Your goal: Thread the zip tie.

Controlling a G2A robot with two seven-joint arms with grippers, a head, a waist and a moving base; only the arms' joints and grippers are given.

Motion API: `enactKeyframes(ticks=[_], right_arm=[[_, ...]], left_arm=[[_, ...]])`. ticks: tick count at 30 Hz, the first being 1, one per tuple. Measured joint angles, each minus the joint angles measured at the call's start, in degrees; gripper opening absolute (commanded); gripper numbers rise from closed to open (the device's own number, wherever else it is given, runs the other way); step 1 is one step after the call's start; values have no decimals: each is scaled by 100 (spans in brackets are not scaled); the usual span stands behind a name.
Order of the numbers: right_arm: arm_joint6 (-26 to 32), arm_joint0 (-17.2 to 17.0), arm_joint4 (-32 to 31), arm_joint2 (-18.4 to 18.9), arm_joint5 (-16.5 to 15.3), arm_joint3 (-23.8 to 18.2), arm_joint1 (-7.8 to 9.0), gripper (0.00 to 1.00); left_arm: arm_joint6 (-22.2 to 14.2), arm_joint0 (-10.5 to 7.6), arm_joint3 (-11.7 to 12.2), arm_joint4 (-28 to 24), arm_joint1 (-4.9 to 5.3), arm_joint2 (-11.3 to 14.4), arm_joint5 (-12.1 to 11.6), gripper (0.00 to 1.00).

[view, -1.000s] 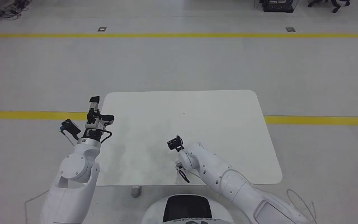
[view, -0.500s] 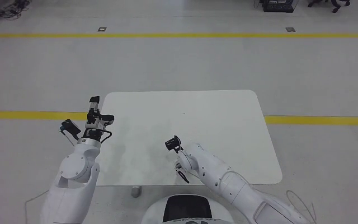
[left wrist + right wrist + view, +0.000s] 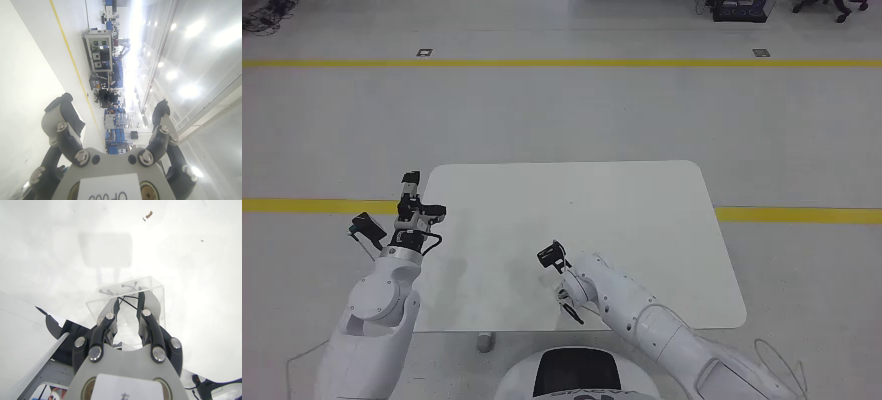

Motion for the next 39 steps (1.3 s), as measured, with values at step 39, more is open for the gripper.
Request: enactKeyframes(ticks=[39], right_arm=[[51,-106,-487,113,-545,-136,31,19]], left_arm=[[0,0,0,0,0,0,0,100]])
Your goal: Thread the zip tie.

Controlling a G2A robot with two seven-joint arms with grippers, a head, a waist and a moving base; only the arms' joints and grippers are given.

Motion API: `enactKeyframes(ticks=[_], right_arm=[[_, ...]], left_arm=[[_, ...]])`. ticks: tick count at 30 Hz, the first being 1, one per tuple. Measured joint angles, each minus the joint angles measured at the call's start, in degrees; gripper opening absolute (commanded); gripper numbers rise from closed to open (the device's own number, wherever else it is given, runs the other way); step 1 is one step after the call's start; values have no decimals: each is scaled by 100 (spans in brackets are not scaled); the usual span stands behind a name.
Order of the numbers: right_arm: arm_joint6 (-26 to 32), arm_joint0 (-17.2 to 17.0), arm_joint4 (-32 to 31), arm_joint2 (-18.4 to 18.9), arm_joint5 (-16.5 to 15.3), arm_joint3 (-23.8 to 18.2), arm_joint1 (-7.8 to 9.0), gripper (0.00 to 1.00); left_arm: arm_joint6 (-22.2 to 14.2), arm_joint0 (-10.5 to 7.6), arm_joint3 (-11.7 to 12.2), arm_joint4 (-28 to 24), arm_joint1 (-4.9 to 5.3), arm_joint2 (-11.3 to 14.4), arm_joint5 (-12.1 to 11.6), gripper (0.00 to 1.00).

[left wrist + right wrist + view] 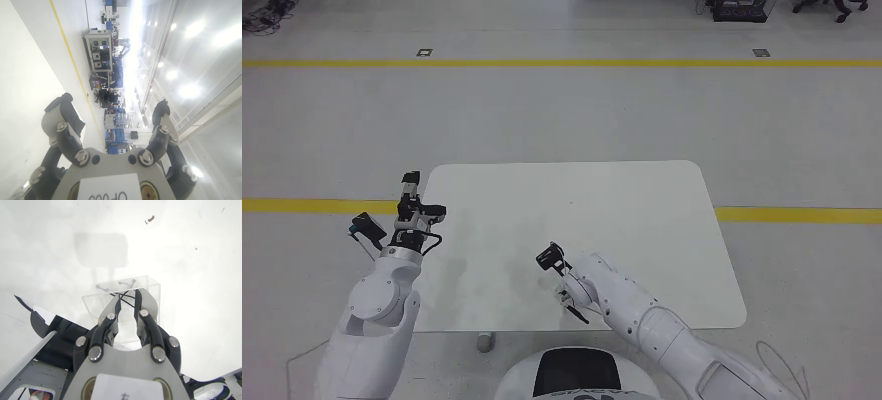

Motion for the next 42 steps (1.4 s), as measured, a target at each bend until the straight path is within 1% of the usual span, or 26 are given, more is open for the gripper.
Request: enactKeyframes(ticks=[4,7,10,18,23,32,42], right_arm=[[-19,45,17,-17,-12,123,-30,18],[-16,70,17,-35,-12,191,-52,14],[-11,89,22,-53,-20,256,-72,12],[65,123,95,-66,-97,332,-112,13],[90,71,55,-47,-91,185,-106,13],[178,-102,-46,82,-109,-139,-35,15],[225,-136,22,104,-72,-87,-53,16]], left_arm=[[0,0,0,0,0,0,0,100],[0,0,0,0,0,0,0,100],[0,0,0,0,0,0,0,100],[0,0,0,0,0,0,0,100],[0,0,0,0,0,0,0,100],[0,0,0,0,0,0,0,100],[0,0,0,0,0,0,0,100]])
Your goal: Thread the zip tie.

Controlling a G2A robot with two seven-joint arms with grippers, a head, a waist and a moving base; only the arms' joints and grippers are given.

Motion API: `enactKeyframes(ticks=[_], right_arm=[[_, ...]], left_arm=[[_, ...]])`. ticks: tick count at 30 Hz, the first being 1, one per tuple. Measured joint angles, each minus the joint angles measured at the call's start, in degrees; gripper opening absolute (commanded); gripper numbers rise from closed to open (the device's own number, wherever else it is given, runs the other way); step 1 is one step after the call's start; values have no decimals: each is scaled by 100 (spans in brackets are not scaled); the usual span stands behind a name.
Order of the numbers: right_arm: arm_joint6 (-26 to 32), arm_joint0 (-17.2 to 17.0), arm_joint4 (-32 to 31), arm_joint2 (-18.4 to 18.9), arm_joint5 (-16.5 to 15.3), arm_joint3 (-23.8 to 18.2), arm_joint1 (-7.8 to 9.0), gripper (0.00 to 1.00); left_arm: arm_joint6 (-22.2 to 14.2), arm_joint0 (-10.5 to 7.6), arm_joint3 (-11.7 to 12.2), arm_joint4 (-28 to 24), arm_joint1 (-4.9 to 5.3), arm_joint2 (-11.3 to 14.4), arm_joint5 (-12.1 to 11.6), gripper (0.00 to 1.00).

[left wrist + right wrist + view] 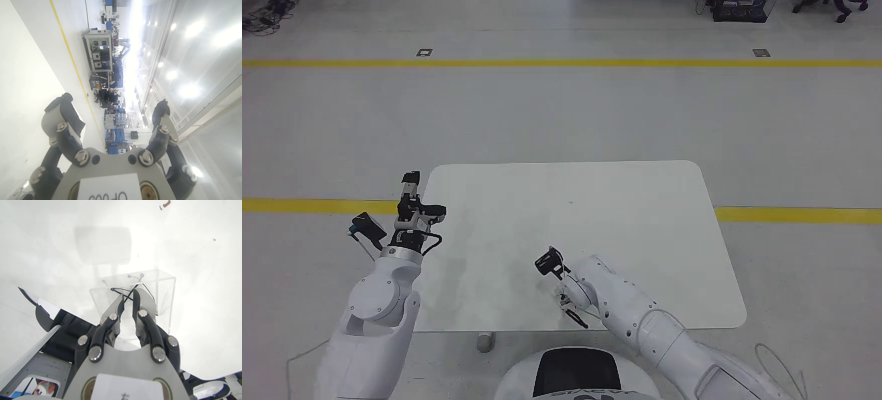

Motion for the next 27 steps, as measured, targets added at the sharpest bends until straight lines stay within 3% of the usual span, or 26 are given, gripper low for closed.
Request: enactKeyframes(ticks=[9,27], right_arm=[[-35,56,33,-35,34,139,-47,17],[183,-81,-133,-79,182,-139,-60,17]], left_arm=[[0,0,0,0,0,0,0,100],[0,0,0,0,0,0,0,100]])
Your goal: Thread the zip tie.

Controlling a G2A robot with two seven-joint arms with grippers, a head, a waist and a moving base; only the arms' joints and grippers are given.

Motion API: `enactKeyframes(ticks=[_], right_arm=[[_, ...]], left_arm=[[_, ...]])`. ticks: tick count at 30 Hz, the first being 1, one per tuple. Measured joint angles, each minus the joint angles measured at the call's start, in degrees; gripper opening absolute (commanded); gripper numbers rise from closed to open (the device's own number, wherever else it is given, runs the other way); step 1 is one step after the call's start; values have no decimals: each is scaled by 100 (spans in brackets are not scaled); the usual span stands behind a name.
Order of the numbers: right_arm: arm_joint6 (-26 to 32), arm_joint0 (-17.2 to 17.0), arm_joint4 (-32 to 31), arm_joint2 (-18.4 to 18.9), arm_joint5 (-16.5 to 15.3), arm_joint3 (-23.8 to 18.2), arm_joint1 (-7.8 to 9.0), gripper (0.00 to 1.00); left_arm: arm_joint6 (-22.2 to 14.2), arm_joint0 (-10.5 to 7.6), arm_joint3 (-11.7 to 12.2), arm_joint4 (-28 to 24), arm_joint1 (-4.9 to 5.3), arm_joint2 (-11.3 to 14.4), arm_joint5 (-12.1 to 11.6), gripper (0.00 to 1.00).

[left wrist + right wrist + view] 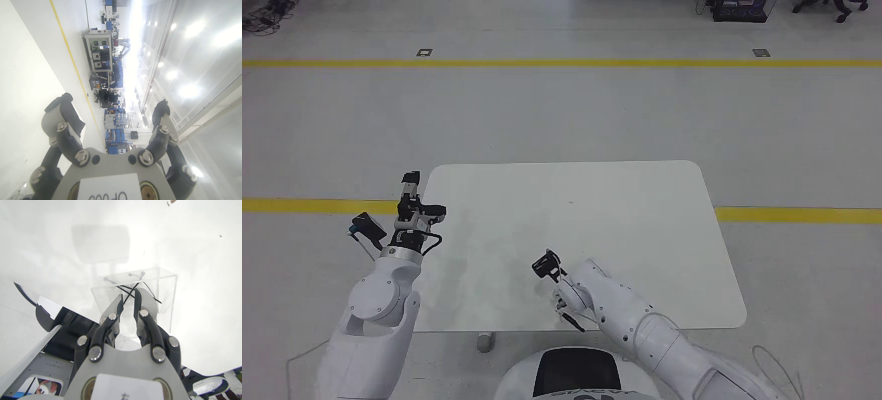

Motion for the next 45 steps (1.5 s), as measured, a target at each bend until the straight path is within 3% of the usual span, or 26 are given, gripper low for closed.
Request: enactKeyframes(ticks=[18,30,45], right_arm=[[-2,153,47,-39,139,341,-98,16],[-93,27,-231,21,-1,57,-40,19],[-3,140,-76,60,-73,371,-100,13]], left_arm=[[0,0,0,0,0,0,0,100],[0,0,0,0,0,0,0,100],[0,0,0,0,0,0,0,100]])
